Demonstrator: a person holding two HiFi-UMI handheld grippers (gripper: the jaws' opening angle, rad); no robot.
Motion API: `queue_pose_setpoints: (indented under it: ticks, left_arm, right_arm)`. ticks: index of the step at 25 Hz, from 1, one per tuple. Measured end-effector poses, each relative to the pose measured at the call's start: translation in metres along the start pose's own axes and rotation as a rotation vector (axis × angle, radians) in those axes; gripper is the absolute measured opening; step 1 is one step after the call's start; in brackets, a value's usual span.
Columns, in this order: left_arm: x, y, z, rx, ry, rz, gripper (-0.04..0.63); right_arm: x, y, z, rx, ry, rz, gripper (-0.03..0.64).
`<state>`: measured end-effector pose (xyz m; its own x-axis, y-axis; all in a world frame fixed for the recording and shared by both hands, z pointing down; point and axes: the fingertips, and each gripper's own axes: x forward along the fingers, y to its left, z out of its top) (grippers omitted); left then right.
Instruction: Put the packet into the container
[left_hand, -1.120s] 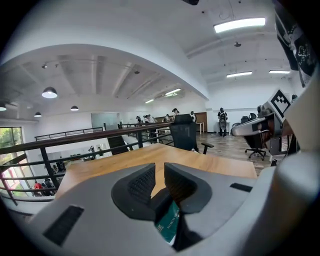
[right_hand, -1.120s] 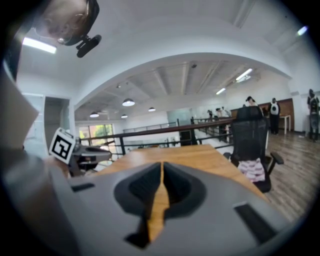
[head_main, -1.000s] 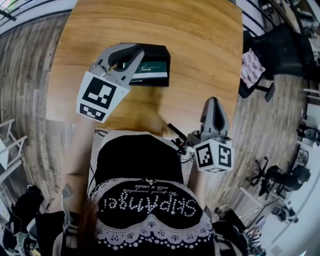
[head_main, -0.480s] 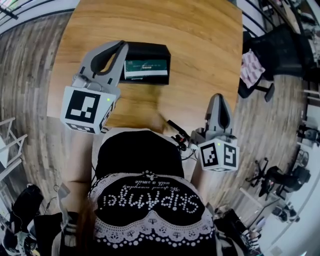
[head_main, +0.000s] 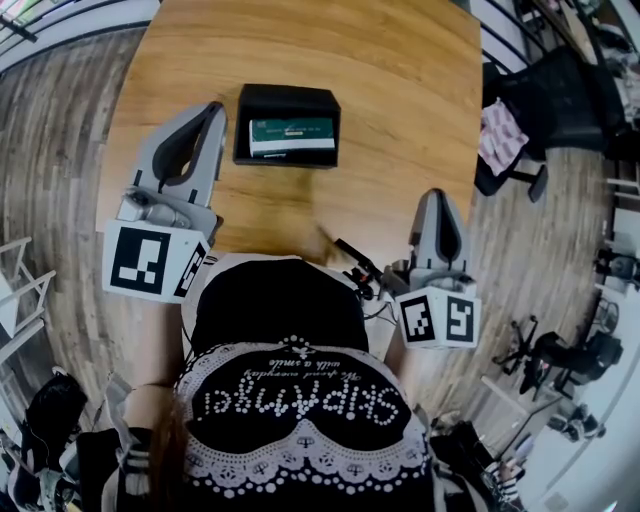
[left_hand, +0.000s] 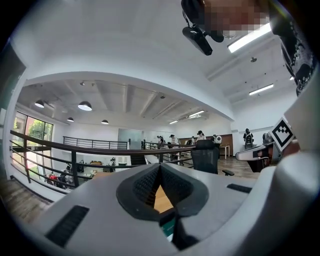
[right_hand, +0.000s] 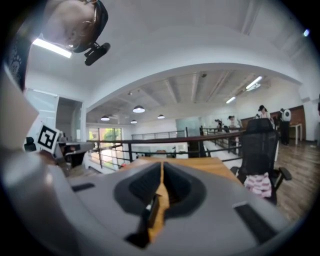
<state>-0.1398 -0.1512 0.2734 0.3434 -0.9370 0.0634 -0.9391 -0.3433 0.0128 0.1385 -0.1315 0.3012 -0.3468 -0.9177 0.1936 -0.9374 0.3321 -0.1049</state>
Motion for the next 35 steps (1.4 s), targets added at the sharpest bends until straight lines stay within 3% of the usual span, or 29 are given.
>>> queue_pose_setpoints:
  ticks: [8,22,35]
  left_arm:
    - [-0.031,-0.017,-0.011,-0.032,0.003,-0.082,0.031]
    - [-0.067,-0.017,-0.031,-0.100,0.005,0.000,0.032]
    - [-0.075,-0.003,-0.058,-0.108,0.060,-0.008,0.031]
  right_arm:
    - [-0.016,0.008,0.004,-0.002,-0.008,-0.007,0.037]
    - [-0.038,0.033,-0.007,-0.013,0.008,-0.027,0.037]
    - [-0.039,0.052,-0.040,-0.006,0.091,-0.020,0.037]
